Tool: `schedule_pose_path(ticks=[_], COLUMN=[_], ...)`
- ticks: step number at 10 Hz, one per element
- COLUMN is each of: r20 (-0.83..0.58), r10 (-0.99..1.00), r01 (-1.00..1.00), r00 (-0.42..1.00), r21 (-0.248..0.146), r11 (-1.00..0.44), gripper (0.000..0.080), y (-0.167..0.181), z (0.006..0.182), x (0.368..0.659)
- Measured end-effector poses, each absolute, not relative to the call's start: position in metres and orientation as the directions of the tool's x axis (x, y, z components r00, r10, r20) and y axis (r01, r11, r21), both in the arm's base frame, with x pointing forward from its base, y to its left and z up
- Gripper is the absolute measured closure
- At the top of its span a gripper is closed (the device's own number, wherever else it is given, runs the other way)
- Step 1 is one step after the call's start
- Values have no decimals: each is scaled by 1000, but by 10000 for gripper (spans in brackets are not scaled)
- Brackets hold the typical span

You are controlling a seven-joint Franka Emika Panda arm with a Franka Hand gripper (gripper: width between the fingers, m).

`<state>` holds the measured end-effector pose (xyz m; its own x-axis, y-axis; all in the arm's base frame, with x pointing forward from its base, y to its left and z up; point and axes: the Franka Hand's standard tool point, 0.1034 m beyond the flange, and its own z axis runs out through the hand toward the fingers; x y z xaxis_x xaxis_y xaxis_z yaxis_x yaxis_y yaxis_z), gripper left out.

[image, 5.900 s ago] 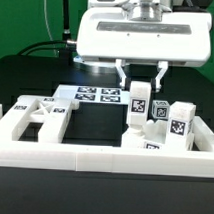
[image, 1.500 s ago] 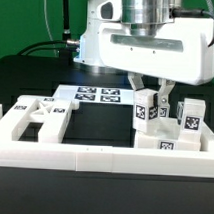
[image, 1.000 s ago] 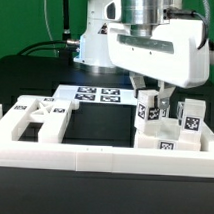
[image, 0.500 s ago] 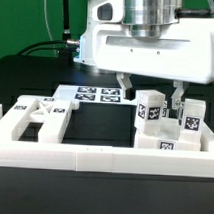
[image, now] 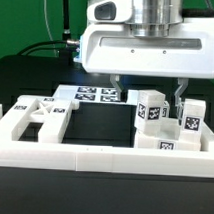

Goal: Assemble chair

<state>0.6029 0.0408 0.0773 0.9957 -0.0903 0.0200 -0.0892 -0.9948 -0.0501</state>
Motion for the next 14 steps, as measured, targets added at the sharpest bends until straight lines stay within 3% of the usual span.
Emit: schedule_pose_path(ticks=[3,5,6,7,9,11,14], r20=[26,25,25,25,25,26,33], r10=[159,230,226,225,196,119,-217], r01=[159,230,226,225,196,119,-216], r00=[987,973,974,974,980,993,976], r21=[-6,2,2,2,1,-5,-42], r11=[-987,-973,-974,-974,-981,-993,-976], gripper=[151,151,283,283,512,512,512], y=[40,40,40,39,40,40,44], z=[79,79,79,79,79,79,78], x=[605,605,605,605,605,605,606])
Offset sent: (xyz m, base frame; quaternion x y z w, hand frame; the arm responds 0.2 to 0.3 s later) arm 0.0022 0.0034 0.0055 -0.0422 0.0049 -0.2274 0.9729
